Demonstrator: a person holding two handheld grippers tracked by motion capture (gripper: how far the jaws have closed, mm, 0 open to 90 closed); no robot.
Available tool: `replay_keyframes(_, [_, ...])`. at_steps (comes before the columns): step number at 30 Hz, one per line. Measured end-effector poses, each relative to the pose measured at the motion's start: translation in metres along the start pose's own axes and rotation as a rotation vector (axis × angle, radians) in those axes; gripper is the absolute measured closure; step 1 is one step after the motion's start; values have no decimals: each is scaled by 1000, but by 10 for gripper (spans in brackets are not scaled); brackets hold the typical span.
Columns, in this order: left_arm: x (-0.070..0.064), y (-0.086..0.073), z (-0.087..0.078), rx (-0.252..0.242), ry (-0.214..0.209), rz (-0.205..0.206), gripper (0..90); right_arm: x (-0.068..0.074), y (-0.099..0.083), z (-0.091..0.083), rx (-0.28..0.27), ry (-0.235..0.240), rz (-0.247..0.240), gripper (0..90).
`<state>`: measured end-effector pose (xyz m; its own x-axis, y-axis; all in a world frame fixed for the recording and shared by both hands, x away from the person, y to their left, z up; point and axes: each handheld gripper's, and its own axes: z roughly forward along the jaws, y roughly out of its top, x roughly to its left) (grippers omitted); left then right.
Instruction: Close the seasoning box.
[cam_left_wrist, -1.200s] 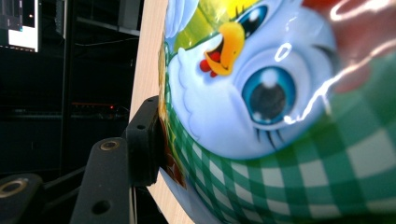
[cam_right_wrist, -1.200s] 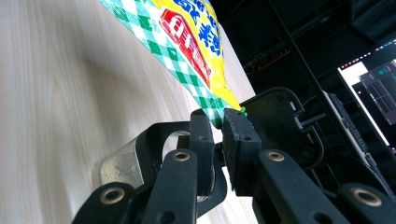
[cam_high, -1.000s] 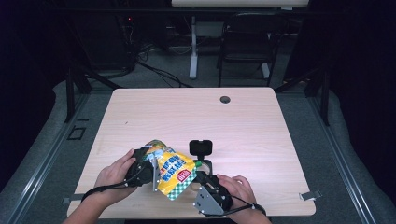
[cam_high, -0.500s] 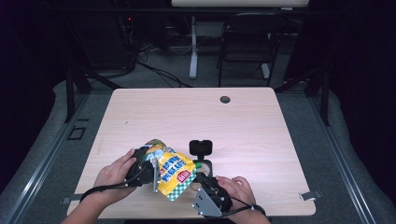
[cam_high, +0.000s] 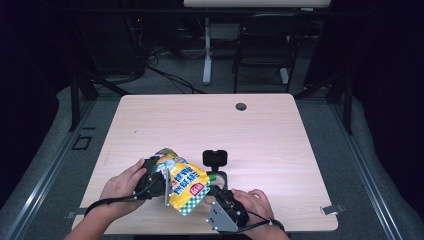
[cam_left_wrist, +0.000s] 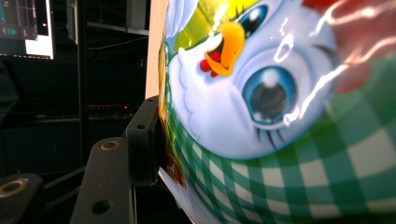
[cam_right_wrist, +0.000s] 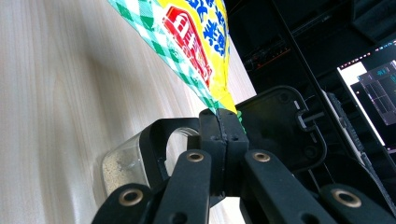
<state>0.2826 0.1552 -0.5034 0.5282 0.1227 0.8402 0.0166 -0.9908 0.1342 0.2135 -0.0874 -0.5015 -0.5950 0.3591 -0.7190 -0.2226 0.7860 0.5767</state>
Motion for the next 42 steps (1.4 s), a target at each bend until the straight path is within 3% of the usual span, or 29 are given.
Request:
replay_keyframes(2, [1,1,-2,19,6,26,460,0,0,0,-1,-3,-2,900])
replay_keyframes(3, [1,1,-2,8,6,9,460,1,0,0,-3,-3,-2,900])
replay_keyframes(4, [2,1,-3,24,15,33,460,1,0,0,-3,-3,-2,900])
replay_keyframes(7, [1,1,-3,10,30,27,460,2,0,0,-5,-3,-2,900])
replay_keyframes(9, [2,2,-5,37,29,52,460,2,-1,0,-7,-2,0,900])
replay_keyframes(23, [3,6,-7,54,71,99,460,5,-4,3,-14,2,10,900])
replay_keyframes(32, [3,9,-7,69,56,104,461,6,-6,4,-6,2,16,900])
replay_keyframes(42, [4,10,-8,88,70,147,462,9,-8,8,-4,11,24,900])
